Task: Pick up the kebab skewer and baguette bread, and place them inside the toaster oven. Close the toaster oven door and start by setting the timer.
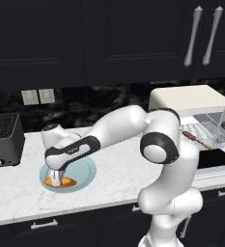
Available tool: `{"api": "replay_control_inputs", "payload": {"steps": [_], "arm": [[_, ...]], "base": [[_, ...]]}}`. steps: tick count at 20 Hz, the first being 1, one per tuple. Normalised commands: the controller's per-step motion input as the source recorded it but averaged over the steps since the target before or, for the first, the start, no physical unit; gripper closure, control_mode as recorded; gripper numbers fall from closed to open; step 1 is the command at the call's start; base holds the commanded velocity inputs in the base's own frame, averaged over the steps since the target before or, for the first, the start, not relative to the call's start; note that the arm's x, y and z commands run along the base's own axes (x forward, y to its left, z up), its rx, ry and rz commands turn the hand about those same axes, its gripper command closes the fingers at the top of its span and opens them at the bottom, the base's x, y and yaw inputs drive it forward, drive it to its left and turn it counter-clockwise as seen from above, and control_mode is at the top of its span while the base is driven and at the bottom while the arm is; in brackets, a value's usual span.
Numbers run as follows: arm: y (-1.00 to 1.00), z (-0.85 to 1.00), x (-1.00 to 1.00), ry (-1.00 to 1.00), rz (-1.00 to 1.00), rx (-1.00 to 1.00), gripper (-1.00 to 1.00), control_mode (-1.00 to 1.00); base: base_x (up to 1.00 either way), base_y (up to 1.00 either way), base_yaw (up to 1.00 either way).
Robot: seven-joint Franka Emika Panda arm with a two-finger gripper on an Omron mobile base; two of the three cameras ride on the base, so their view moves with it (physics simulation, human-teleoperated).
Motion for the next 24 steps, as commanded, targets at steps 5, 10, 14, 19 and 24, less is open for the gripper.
{"api": "replay_control_inputs", "payload": {"steps": [5, 10, 14, 19, 24], "arm": [[0.0, -0.21, 0.0, 0.0, 0.05, -0.05, -1.0, -1.0], [0.0, -0.15, 0.03, 0.0, 0.06, -0.04, -1.0, -1.0], [-0.01, -0.2, 0.0, 0.0, 0.06, -0.04, -1.0, -1.0], [-0.14, -0.14, 0.0, 0.0, 0.08, -0.03, -1.0, -1.0], [-0.21, -0.04, 0.02, 0.0, 0.1, -0.02, -1.0, -1.0]], "base": [[0.0, 0.0, 0.0], [0.0, 0.0, 0.0], [0.0, 0.0, 0.0], [0.0, 0.0, 0.0], [0.0, 0.0, 0.0]]}}
